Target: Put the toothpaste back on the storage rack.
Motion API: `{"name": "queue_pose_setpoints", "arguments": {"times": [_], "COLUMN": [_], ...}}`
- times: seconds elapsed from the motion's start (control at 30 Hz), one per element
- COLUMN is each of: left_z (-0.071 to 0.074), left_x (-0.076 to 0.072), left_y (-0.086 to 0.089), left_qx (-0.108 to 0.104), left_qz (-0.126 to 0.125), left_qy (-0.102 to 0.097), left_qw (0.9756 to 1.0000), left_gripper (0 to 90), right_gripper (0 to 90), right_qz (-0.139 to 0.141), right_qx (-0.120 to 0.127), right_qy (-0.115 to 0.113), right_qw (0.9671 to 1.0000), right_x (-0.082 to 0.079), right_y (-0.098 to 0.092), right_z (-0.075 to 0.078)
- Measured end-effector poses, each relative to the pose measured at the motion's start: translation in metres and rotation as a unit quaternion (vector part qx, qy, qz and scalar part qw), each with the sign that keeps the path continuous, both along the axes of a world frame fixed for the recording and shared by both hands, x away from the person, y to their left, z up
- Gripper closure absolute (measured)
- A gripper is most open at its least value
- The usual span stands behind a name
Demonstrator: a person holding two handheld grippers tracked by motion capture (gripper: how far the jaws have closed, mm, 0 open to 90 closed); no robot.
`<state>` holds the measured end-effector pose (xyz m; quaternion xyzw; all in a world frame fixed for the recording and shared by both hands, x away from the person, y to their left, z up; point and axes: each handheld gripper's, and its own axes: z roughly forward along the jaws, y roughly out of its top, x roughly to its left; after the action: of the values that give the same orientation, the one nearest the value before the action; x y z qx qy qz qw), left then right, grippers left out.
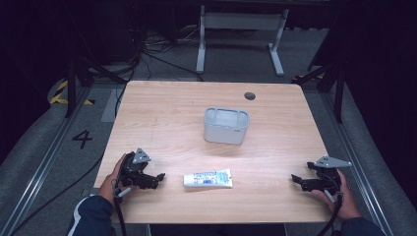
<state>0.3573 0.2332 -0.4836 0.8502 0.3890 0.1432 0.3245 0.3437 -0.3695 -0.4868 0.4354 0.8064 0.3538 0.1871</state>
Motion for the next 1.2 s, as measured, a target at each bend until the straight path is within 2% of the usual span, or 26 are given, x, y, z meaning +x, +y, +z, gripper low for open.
{"name": "queue_pose_setpoints", "arguments": {"times": [0.1,0.2,0.23,0.3,0.4,0.47,0.5,0.53,0.57,0.6,0.7,0.83,0.97,1.1,1.13,1.2], "left_z": [0.0,0.003,0.004,0.003,0.007,0.008,0.011,0.011,0.012,0.014,0.016,0.023,0.036,0.046,0.05,0.057], "left_x": [0.001,0.003,0.003,0.001,0.001,0.0,0.0,0.0,-0.001,-0.002,-0.004,-0.005,-0.007,-0.009,-0.01,-0.013], "left_y": [0.004,0.007,0.007,0.005,0.002,0.001,-0.001,-0.001,-0.001,-0.001,-0.003,-0.007,-0.016,-0.023,-0.026,-0.034], "left_qx": [-0.001,0.012,0.017,0.013,0.03,0.034,0.047,0.047,0.042,0.041,0.053,0.047,0.065,0.062,0.073,0.079], "left_qz": [-0.023,-0.04,-0.042,-0.031,-0.041,-0.041,-0.048,-0.048,-0.064,-0.09,-0.095,-0.106,-0.125,-0.132,-0.14,-0.158], "left_qy": [0.002,0.013,0.015,0.014,0.013,0.012,0.011,0.011,0.024,0.028,0.018,0.012,0.0,-0.007,-0.01,-0.011], "left_qw": [0.9997,0.9991,0.9988,0.9993,0.9986,0.9985,0.9977,0.9977,0.9968,0.9947,0.994,0.9932,0.9901,0.9893,0.9875,0.9842], "left_gripper": [0.5,0.6,0.7,0.7,3.4,4.9,6.3,8.9,8.9,14.9,18.0,19.1,20.3,21.1,21.1,21.9], "right_gripper": [13.4,13.4,13.4,13.3,13.4,13.4,13.4,13.4,13.3,13.2,12.3,12.2,12.2,12.2,12.2,12.2], "right_qz": [0.002,0.002,0.002,0.003,0.002,0.002,0.002,0.002,0.002,0.002,0.004,0.004,0.004,0.006,0.006,0.006], "right_qx": [0.001,0.001,0.001,0.001,0.001,0.001,0.001,0.001,0.001,0.001,-0.001,-0.001,-0.001,-0.001,-0.001,-0.002], "right_qy": [0.0,-0.001,-0.001,-0.001,-0.001,-0.001,-0.001,-0.001,-0.001,-0.001,0.003,0.002,0.002,0.002,0.002,0.002], "right_qw": [1.0,1.0,1.0,1.0,1.0,1.0,1.0,1.0,1.0,1.0,1.0,1.0,1.0,1.0,1.0,1.0], "right_x": [0.001,0.001,0.001,0.001,0.001,0.001,0.001,0.001,0.001,0.001,0.004,0.004,0.004,0.004,0.004,0.004], "right_y": [0.0,0.0,0.0,0.0,0.0,0.0,0.0,0.0,0.0,0.0,0.002,0.002,0.002,0.002,0.002,0.002], "right_z": [0.0,0.0,0.0,0.0,0.0,0.0,0.0,0.0,0.0,0.0,0.0,0.0,0.0,0.0,0.0,0.0]}}
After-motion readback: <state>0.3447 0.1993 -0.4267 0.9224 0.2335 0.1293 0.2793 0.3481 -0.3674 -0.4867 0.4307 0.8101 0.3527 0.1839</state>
